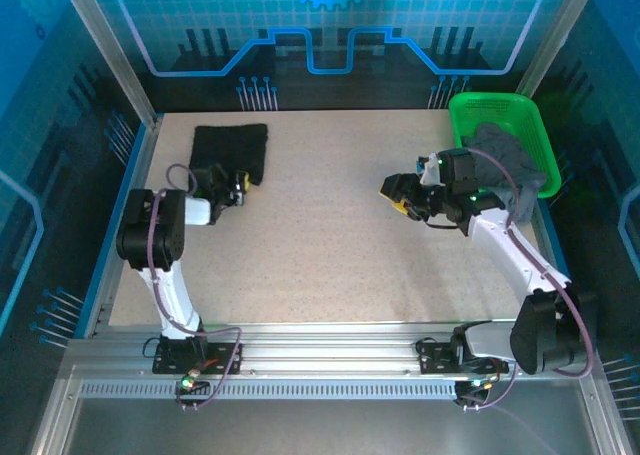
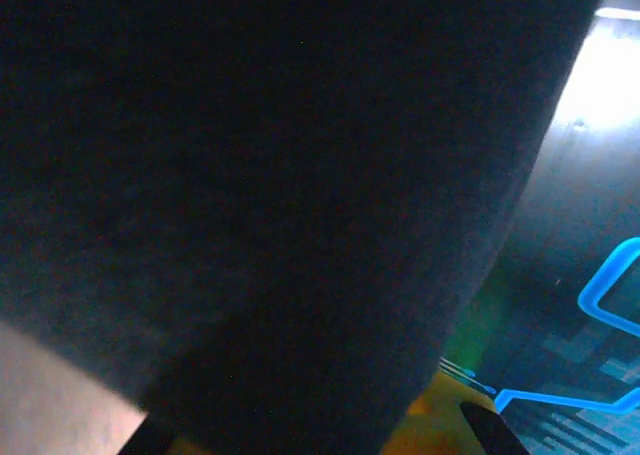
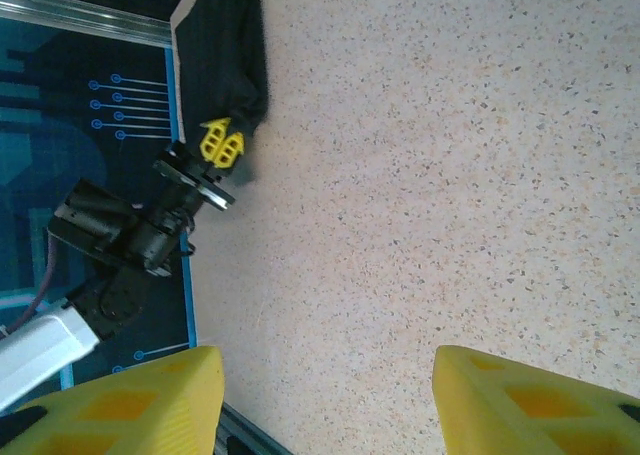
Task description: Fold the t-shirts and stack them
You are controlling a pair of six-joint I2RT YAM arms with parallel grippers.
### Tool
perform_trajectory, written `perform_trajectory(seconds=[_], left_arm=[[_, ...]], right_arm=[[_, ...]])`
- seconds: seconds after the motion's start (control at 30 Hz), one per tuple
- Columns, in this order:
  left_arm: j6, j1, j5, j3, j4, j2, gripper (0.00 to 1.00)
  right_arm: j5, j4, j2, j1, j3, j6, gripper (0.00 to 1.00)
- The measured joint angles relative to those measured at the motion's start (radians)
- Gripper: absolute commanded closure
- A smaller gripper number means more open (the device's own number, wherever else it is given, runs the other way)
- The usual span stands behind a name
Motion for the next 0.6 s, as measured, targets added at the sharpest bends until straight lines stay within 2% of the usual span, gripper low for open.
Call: perform_trajectory(seconds=[0.23, 0.33, 0.5, 0.53, 0.6], left_arm=[[0.163, 0.163, 0.182, 0.275, -0.105, 0.184, 1.00], [0.226, 0.205, 0.225, 0.344, -0.176, 0.222, 1.00], [0.296, 0.224, 0.249, 0.370, -0.245, 0.223, 1.00], [0.301, 0.224, 0.250, 0.370, -0.248, 0.223, 0.97], [0.311, 0.223, 0.252, 0.370, -0.249, 0.222, 0.63]], right_arm=[[0.001, 0.011, 0.032, 0.011, 0.008, 0.004, 0.44], [0.003, 0.026, 0.035, 0.021, 0.014, 0.013, 0.44], [0.005, 0.062, 0.035, 0.034, 0.018, 0.035, 0.44], [0.006, 0.070, 0.036, 0.037, 0.022, 0.039, 0.43], [0.008, 0.082, 0.040, 0.042, 0.034, 0.042, 0.41]])
